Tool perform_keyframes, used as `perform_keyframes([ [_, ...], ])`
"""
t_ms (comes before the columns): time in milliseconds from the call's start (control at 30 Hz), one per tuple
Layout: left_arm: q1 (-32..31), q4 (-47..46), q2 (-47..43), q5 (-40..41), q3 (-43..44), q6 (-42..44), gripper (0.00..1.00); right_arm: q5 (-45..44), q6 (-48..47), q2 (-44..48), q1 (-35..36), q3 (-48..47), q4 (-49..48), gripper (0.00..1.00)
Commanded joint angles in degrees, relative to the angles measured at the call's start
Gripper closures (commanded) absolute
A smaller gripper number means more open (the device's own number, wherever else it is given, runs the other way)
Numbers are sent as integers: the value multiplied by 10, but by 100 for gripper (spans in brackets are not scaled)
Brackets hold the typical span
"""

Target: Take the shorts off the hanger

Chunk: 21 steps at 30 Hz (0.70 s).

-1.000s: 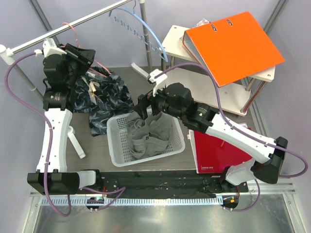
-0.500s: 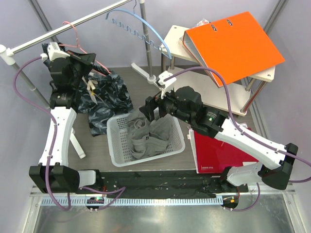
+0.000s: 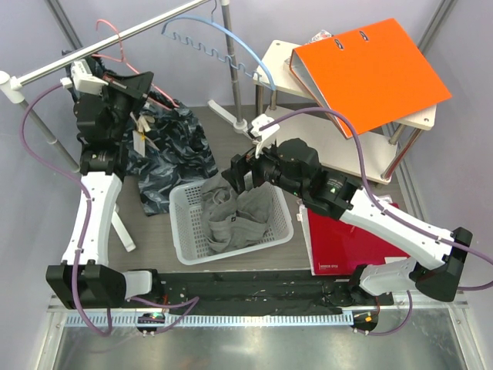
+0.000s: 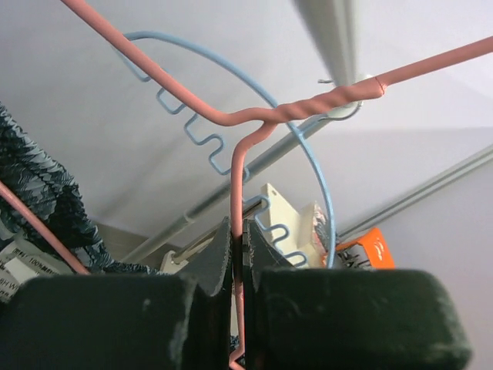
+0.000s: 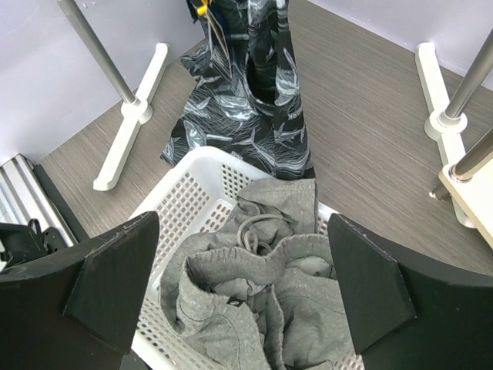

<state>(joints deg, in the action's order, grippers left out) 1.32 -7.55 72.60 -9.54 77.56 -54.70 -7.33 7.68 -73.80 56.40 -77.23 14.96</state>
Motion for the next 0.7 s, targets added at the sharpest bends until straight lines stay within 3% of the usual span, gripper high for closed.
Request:
perform_keyframes([
  [0,3,-98,-40,-42,0,11,100,5,1,-5,0,-9,-35,4],
  [333,4,-155,-105,-70,-153,19,100,6,7,-23,0,-1,-45,4],
  [467,3,-75,-122,-1,-181,18,100,3,-3,-41,-1,6,-71,4],
  [567,4,20,-88,43,-154,1,100,19,6,-79,-12,-11,-89,1],
  [667,10,61,-67,59,-134,-30,100,107,77,-128,-52,-59,-92,1],
])
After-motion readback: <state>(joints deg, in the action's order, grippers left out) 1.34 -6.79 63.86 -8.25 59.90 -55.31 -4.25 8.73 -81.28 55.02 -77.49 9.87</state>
